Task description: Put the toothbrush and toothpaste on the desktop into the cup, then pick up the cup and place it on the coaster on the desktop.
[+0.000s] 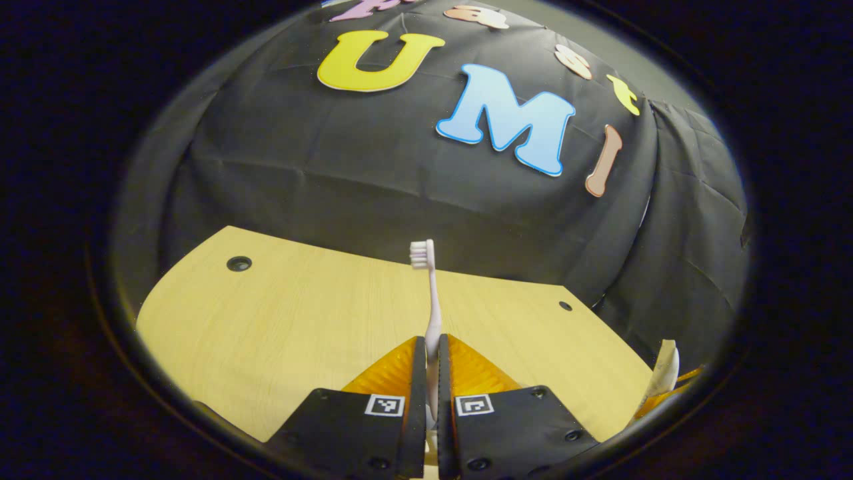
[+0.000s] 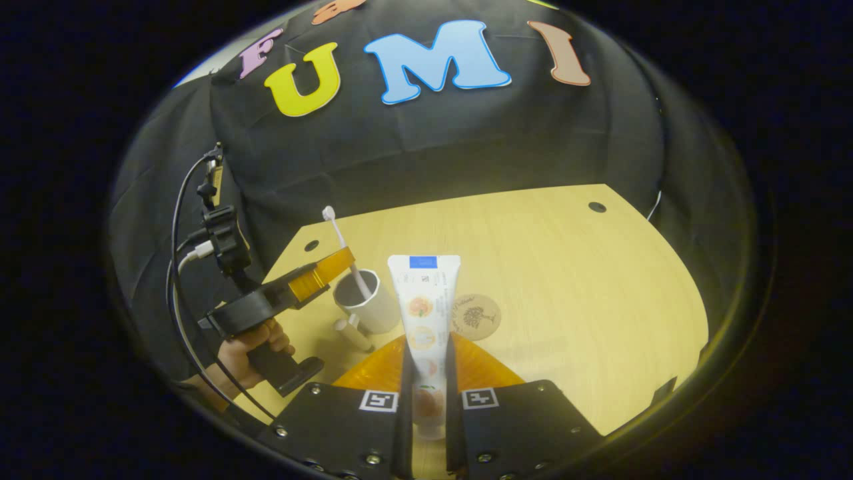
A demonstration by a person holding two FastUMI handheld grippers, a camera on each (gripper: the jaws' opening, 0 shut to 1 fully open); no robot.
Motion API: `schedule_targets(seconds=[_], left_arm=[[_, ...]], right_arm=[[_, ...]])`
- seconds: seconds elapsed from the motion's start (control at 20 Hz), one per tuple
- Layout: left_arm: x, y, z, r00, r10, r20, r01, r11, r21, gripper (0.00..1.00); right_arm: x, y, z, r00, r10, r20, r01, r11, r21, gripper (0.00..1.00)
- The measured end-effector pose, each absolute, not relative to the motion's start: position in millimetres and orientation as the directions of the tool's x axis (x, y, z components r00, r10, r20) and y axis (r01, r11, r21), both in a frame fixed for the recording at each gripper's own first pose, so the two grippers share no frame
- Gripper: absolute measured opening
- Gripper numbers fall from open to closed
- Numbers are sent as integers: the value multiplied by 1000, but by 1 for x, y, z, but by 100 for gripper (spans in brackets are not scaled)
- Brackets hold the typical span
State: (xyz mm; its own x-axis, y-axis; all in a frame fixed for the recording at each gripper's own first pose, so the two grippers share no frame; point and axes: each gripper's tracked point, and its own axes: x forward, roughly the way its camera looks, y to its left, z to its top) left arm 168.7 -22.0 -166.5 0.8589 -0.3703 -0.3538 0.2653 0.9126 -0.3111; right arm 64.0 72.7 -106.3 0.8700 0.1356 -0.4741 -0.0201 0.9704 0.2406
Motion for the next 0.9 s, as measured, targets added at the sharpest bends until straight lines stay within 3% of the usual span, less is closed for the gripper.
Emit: schedule_targets(seconds=[0.05,0.2,0.25,0.3,0.35,0.5,0.55,0.85,0.9], left_arm=[[168,-21,-166,858,-369,-356,264,913,-311,11],[159,-15,-164,852,-374,-365,266,912,-313,13],[154,-14,-165,848,-377,-373,267,911,-314,23],[150,-13,-165,841,-380,-384,267,910,-317,22],[147,-11,-168,838,-375,-396,260,913,-314,35],[135,-9,-163,824,-388,-412,260,907,-333,61],[130,-8,-161,821,-392,-415,263,905,-335,76],[100,6,-151,811,-398,-429,274,906,-322,78],[96,10,-151,814,-388,-432,269,911,-313,86]], right_arm=[[66,73,-105,870,139,-473,-25,971,239,20],[72,79,-99,874,152,-462,-45,971,234,20],[75,80,-97,876,156,-457,-52,971,232,20],[79,82,-94,879,162,-449,-62,971,229,20],[84,85,-90,882,169,-440,-73,971,227,20],[99,95,-78,894,192,-404,-105,968,226,20],[106,99,-74,897,201,-393,-116,967,229,20],[153,130,-51,914,264,-308,-193,951,243,20],[160,136,-47,915,277,-293,-207,946,249,20]])
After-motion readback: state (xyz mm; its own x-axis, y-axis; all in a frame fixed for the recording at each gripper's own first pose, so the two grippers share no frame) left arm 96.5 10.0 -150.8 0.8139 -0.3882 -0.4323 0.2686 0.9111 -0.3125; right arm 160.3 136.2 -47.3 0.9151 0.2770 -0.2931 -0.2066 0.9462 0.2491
